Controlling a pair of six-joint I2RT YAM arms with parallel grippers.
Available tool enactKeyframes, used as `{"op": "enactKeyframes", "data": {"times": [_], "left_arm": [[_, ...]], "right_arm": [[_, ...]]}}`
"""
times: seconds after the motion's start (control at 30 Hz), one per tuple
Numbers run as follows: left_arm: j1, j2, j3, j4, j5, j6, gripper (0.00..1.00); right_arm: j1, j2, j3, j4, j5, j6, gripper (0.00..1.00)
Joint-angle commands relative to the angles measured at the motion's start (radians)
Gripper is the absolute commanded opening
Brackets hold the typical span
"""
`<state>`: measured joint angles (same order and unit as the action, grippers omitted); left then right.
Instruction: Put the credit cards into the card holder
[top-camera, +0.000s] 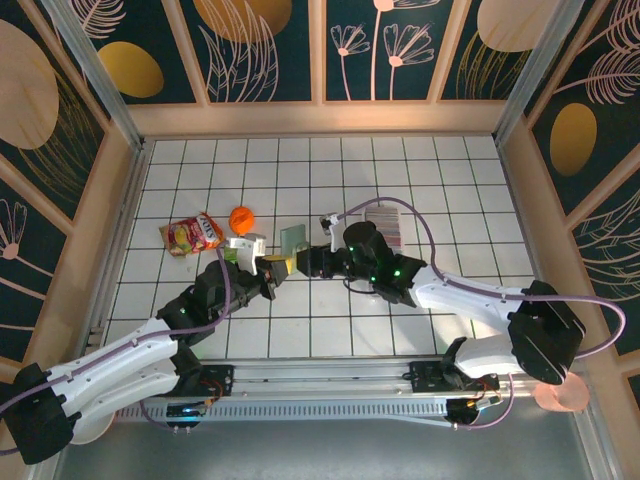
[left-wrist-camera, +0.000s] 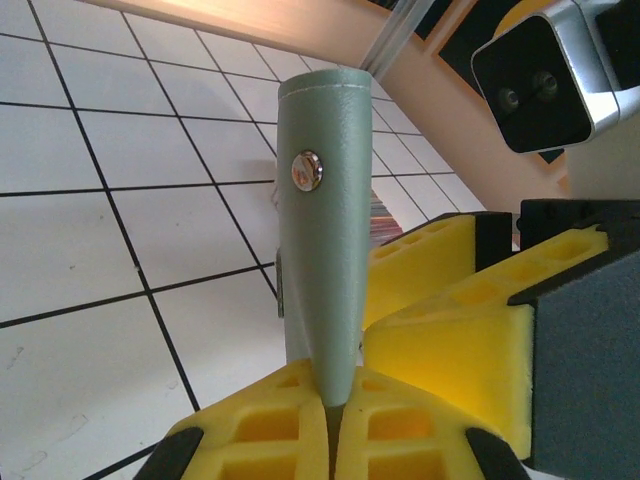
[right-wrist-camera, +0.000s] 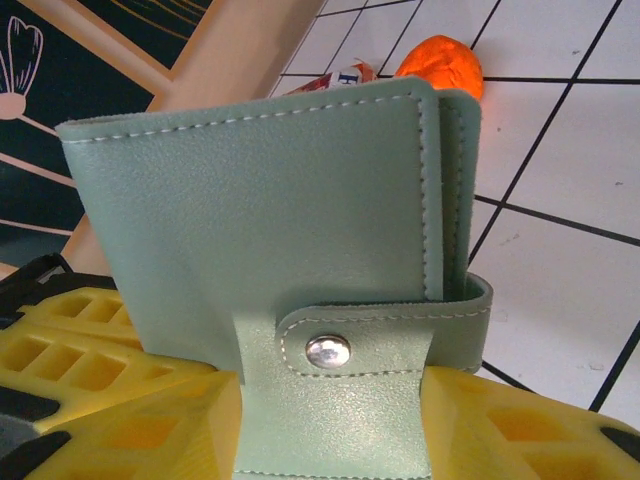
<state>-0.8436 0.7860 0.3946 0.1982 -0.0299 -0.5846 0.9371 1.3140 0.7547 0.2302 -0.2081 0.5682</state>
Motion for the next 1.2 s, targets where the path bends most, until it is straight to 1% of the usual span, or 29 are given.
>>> {"op": "enactKeyframes", "data": {"times": [0.0,0.3,0.43,0.5,0.53,0.67,0.77,0.83,0.9,1.03,1.17], "left_arm": [[0.000,-0.013,-0.012,0.060,0.041,-0.015,0.00],[0.001,-0.016,-0.017,0.068,0.066,-0.019,0.00],[0.001,-0.014,-0.019,0.067,0.071,-0.021,0.00],[0.001,-0.014,-0.020,0.065,0.073,-0.022,0.00],[0.000,-0.016,-0.019,0.064,0.074,-0.023,0.00],[0.001,-0.023,-0.020,0.060,0.066,-0.023,0.00],[0.001,-0.030,-0.017,0.045,0.047,-0.021,0.00],[0.001,-0.035,-0.019,0.043,0.043,-0.019,0.00],[0.001,-0.040,-0.019,0.039,0.034,-0.018,0.00],[0.000,-0.046,-0.020,0.031,0.011,-0.017,0.00],[0.001,-0.041,-0.022,0.018,-0.009,-0.028,0.00]], "right_arm": [[0.012,0.010,0.041,0.043,-0.005,0.022,0.52],[0.012,0.032,0.052,0.046,0.033,0.044,0.56],[0.012,0.054,0.067,0.029,0.074,0.051,0.56],[0.011,0.055,0.063,0.032,0.096,0.052,0.54],[0.009,0.057,0.062,0.035,0.102,0.054,0.52],[-0.009,0.062,0.051,0.044,0.127,0.065,0.38],[-0.015,0.065,0.047,0.024,0.158,0.059,0.25],[-0.015,0.066,0.050,0.003,0.179,0.052,0.13],[-0.015,0.066,0.047,-0.014,0.198,0.048,0.07],[-0.016,0.061,0.037,-0.046,0.220,0.040,0.00],[-0.016,0.043,0.016,-0.040,0.220,0.042,0.00]]}}
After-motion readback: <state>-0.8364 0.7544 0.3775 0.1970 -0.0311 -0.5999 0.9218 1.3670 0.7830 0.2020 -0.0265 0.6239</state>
